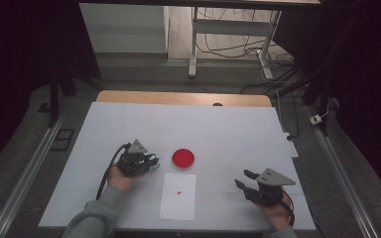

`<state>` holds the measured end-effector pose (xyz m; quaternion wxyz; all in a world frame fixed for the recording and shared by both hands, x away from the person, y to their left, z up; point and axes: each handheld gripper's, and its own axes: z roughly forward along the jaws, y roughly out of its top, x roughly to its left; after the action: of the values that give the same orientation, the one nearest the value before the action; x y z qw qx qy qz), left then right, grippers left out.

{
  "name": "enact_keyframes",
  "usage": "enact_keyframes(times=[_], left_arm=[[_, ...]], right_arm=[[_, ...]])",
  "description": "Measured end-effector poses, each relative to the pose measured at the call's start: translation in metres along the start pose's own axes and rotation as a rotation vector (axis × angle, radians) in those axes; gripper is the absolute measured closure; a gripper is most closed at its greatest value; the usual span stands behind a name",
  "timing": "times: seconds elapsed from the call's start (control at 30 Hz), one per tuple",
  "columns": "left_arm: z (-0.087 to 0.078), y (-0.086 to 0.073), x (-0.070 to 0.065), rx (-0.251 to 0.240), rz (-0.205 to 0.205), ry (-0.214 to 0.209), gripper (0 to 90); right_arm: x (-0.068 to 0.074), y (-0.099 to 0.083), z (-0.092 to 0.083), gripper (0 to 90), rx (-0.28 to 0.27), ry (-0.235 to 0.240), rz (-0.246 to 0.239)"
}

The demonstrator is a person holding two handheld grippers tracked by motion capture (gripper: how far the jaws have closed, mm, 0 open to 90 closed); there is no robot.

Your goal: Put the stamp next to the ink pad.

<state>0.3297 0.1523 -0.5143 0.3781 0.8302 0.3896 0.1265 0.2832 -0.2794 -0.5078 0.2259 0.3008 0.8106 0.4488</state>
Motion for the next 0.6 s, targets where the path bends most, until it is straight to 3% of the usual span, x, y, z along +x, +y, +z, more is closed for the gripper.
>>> enact_keyframes(times=[0.3,0.6], left_arm=[[0.0056,0.0004,-0.0009,0.004,0.004,0.000,73.4],[0.0058,0.0014,-0.0020,-0.024,0.003,-0.004,61.4]], right_arm=[[0.0005,0.0002,0.0003,49.3,0.001,-0.005,-0.003],[0.0009,0.0004,0.0003,49.2,-0.003,-0.003,-0.006]])
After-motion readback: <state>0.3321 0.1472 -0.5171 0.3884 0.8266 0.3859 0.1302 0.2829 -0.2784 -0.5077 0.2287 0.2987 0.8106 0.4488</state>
